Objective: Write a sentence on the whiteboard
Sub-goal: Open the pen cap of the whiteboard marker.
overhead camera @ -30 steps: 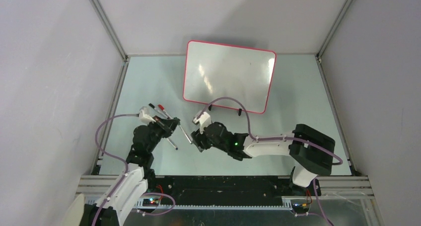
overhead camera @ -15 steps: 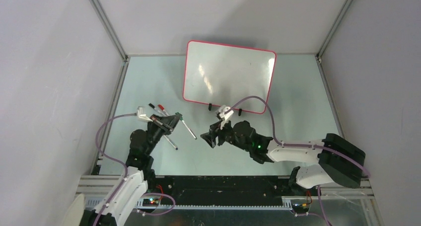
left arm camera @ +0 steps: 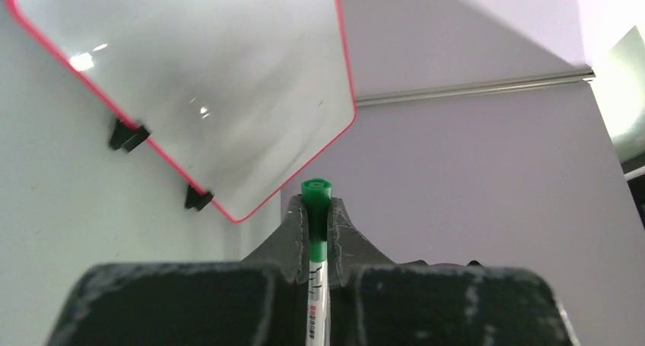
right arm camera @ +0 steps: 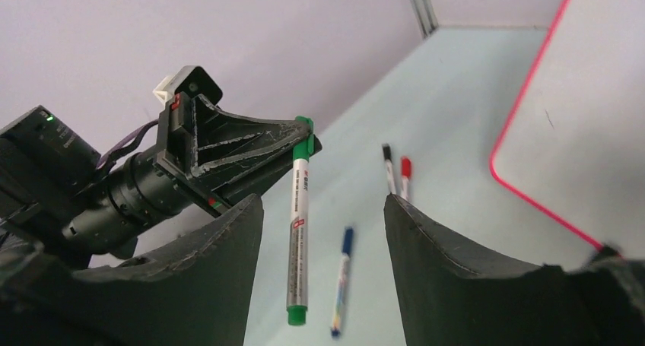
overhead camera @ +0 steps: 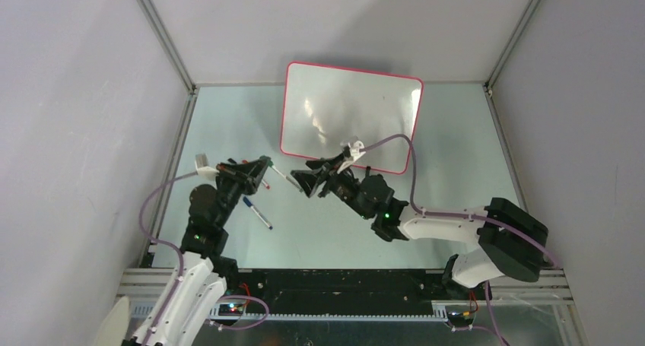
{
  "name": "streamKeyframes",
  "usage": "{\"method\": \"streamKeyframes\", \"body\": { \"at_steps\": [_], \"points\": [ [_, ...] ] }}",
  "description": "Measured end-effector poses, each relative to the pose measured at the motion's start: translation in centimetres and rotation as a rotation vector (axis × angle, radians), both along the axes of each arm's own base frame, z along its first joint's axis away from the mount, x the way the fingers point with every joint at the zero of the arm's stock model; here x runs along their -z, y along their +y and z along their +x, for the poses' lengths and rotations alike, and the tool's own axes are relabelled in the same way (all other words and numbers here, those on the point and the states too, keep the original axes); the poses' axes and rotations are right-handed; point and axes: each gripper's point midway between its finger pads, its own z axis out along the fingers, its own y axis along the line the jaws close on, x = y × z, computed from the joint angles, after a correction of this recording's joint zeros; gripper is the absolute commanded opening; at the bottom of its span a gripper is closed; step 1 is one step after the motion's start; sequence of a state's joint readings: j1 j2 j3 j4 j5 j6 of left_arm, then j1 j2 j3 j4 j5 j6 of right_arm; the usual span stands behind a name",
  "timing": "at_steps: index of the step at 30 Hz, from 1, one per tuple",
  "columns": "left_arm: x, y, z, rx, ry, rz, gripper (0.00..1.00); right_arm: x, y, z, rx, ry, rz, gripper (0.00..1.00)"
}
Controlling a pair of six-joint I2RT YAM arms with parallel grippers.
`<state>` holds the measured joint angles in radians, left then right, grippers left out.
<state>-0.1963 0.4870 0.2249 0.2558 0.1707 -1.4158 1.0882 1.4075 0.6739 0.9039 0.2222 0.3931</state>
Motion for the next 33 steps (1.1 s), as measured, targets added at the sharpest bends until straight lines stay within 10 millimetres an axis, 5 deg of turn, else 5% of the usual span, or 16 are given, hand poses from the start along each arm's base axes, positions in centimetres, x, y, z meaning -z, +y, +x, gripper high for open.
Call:
{"method": "streamKeyframes", "body": {
  "at_steps": [5,9,11,17,27,33],
  "points": [
    [-7.1,0.4,1.8,-0.037,-0.003,0.099,0.0,-5.9,2.5,1.7,0.005,-0.036,0.11,0.64],
    [-10.5,-1.1,3.9,0.039,-0.03,0.166,0.0,-9.5,2.0,3.0,0.036,-0.04,0.206,0.66],
    [-9.9,-2.0,4.7,0.105,-0.052,0.127,0.0,-9.1,1.3,4.1,0.059,-0.009,0.204,0.67],
    [-2.5,-1.6,5.4,0.167,0.096,-0.054,0.0,-7.1,-0.7,5.0,0.066,0.09,0.208,0.67],
    [-12.1,-0.2,-0.4,0.1,-0.337,0.075,0.0,-7.0,0.7,2.1,-0.048,0.191,0.284,0.67],
    [-11.3,-0.2,-0.3,0.098,-0.313,0.076,0.01,-7.9,1.7,0.5,-0.107,0.161,0.312,0.66]
  ]
}}
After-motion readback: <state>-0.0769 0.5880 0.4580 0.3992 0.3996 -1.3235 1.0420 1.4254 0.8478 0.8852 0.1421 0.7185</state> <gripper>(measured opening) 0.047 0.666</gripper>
